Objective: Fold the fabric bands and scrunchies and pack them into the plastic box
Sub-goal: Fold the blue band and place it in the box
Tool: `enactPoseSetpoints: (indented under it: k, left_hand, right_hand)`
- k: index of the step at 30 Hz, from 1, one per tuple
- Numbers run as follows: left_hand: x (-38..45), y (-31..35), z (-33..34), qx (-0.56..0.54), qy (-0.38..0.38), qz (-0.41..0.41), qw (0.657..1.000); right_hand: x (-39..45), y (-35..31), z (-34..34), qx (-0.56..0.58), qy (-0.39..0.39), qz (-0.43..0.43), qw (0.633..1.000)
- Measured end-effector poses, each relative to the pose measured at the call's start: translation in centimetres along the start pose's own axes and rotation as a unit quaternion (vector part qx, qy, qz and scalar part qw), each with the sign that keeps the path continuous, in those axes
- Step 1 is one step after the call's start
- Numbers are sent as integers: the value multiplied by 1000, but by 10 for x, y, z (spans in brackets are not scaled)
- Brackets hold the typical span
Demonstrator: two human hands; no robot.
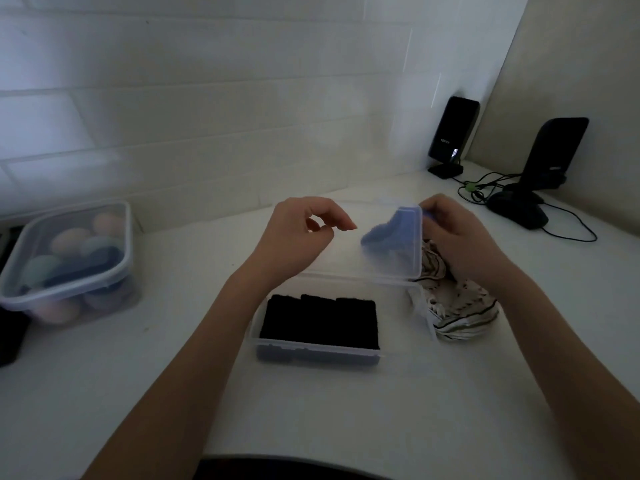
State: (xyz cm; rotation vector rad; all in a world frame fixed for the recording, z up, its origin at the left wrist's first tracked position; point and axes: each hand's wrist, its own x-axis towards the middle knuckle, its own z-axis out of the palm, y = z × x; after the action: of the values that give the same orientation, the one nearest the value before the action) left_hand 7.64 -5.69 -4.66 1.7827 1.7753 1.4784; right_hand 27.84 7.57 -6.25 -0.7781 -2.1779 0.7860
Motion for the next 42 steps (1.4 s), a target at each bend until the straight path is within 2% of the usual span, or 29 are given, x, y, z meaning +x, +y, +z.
enactPoseSetpoints:
  k: [6, 10, 12, 16, 19, 22, 25, 27, 30, 34, 36, 40, 42]
  left_hand:
    - [-3, 5, 2, -9, -34, 8, 999]
    - [-2, -2, 4, 16, -40, 9, 999]
    - [-1, -8, 5, 46, -37, 12, 998]
    - [1, -18, 7, 154, 1, 47, 987]
    - [0, -8, 5, 89, 25, 23, 995]
    - [-3, 5, 2, -32, -85, -31, 995]
    - [-7, 16, 6, -35, -214, -29, 976]
    - [-9, 22, 10, -67, -251, -51, 964]
    - [-12, 26, 14, -114, -247, -88, 958]
    - [-9, 22, 17, -87, -198, -92, 972]
    - [-9, 22, 15, -109, -188, -96, 971]
    - [-7, 24, 12, -170, -185, -109, 962]
    - [-7, 24, 12, -183, -181, -111, 960]
  right_hand:
    - [-1, -6, -2, 3, 219, -15, 976]
    - [-5, -13, -5, 10, 292, -51, 955]
    - [-8, -19, -5, 19, 305, -66, 950]
    - [-12, -33, 0, 39, 279, -82, 956]
    - [-15, -47, 6, 66, 267, -91, 957]
    - [-19, -61, 12, 105, 259, -97, 955]
    - [-22, -70, 17, 138, 254, -102, 952]
    - [-23, -73, 23, 139, 230, -88, 959]
    - [-24, -71, 32, 139, 202, -58, 968]
    - [-23, -72, 33, 195, 178, -37, 964]
    - [-23, -73, 28, 234, 125, -26, 964]
    - [-24, -70, 22, 278, -54, -1, 959]
    - [-25, -67, 24, 270, -60, -30, 961]
